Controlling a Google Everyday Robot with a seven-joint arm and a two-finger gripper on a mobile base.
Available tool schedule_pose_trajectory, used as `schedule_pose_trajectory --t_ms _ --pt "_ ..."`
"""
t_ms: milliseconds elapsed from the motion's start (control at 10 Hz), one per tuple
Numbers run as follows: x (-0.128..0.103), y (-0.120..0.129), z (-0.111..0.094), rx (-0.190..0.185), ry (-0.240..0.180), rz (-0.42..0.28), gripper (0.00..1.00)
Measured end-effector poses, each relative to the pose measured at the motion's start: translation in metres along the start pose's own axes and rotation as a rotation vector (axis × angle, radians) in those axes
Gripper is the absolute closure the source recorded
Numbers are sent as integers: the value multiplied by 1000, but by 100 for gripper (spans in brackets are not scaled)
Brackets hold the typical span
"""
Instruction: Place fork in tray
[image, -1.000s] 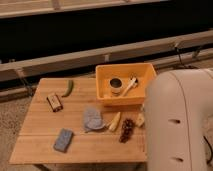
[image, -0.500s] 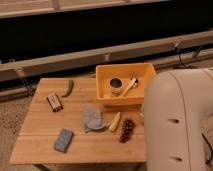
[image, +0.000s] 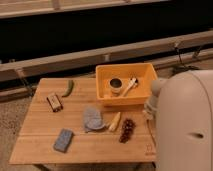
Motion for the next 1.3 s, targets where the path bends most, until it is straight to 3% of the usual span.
schedule_pose_trajectory --t_ms 700,1000,1300 --pt "-45 10 -93 4 -116 -140 100" --pt "-80 15 -135 25 -148 -227 100" --pt "-127 20 -161 64 -178 -311 100"
